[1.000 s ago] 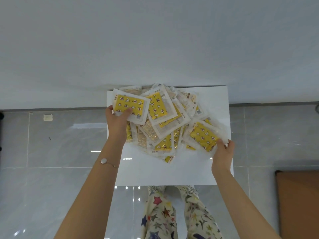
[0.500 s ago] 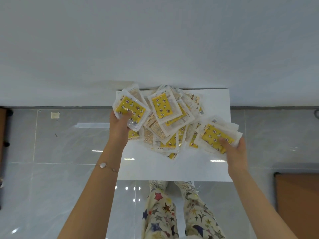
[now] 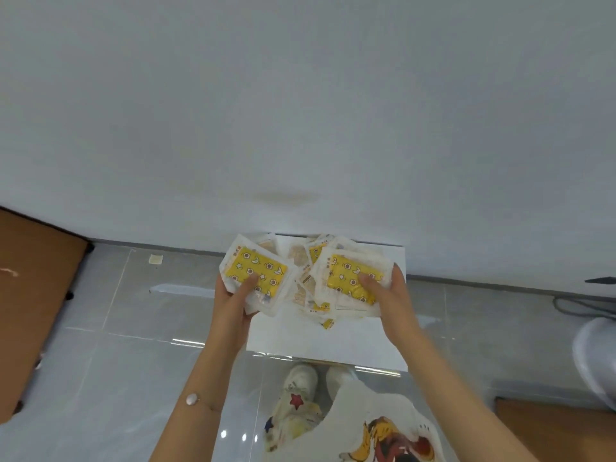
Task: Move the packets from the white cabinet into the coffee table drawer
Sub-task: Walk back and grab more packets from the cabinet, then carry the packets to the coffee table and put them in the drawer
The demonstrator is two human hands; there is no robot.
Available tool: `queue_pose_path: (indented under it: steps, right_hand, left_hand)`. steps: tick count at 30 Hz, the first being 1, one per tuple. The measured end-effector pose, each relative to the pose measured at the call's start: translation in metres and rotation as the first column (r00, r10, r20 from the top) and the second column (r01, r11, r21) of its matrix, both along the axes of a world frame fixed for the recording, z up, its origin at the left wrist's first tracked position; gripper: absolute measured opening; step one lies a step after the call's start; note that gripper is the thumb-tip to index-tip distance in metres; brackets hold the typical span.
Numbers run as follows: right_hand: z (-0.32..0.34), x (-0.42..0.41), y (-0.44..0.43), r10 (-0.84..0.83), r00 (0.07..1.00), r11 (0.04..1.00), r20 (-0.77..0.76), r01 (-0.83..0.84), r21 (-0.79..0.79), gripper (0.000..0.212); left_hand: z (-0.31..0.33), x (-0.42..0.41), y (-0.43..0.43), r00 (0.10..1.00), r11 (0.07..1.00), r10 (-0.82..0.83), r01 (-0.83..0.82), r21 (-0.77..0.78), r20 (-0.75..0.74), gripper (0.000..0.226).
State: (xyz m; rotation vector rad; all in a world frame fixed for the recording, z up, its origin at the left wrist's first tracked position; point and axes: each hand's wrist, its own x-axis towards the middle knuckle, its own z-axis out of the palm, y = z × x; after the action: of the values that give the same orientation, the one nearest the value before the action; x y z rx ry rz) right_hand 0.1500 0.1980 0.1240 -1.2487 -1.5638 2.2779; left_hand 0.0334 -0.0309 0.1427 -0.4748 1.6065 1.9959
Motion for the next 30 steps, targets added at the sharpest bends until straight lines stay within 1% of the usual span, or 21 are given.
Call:
queue_pose_path:
  steps: [4,7,9,11,14,17,20,23,26,30]
  right_hand:
    - [0.065,0.002,-0.022,0.145,0.988,0.988,-0.054,-0.142,0.068,0.041]
    - [0.096,0.004,-0.046,0.246,0.969,0.966,-0.031,-0.242,0.094,0.055]
    - [0.110,0.005,-0.063,0.321,0.947,0.942,-0.019,-0.317,0.114,0.060]
    - [0.117,0.004,-0.081,0.391,0.920,0.915,-0.011,-0.388,0.113,0.057]
    - [0.129,-0.002,-0.109,0.507,0.861,0.857,-0.028,-0.501,0.123,0.049]
    - [0.143,-0.009,-0.141,0.614,0.788,0.786,-0.051,-0.603,0.138,0.049]
    - [0.155,-0.019,-0.181,0.702,0.709,0.709,-0.063,-0.689,0.153,0.043]
    - [0.162,-0.032,-0.228,0.772,0.631,0.634,-0.074,-0.756,0.165,0.041]
    - [0.170,-0.044,-0.285,0.827,0.555,0.561,-0.088,-0.805,0.191,0.038]
    - [0.178,-0.058,-0.365,0.884,0.457,0.468,-0.102,-0.854,0.230,0.039]
  left_hand:
    - [0.060,0.032,-0.032,0.998,0.998,0.055,-0.054,0.021,-0.024,0.049]
    - [0.096,0.058,-0.063,0.989,0.990,0.139,-0.138,0.020,-0.050,0.045]
    - [0.113,0.076,-0.085,0.977,0.979,0.200,-0.202,-0.026,-0.073,0.047]
    - [0.125,0.096,-0.108,0.958,0.958,0.274,-0.280,-0.061,-0.088,0.050]
    - [0.137,0.122,-0.141,0.919,0.919,0.383,-0.389,-0.066,-0.094,0.045]
    - [0.145,0.145,-0.171,0.861,0.862,0.500,-0.505,-0.048,-0.098,0.046]
    - [0.150,0.163,-0.205,0.794,0.797,0.598,-0.603,-0.020,-0.107,0.044]
    - [0.153,0.176,-0.243,0.721,0.726,0.683,-0.688,0.000,-0.118,0.045]
    - [0.155,0.185,-0.289,0.645,0.654,0.753,-0.755,0.037,-0.133,0.044]
    - [0.158,0.194,-0.358,0.571,0.584,0.805,-0.811,0.041,-0.160,0.043]
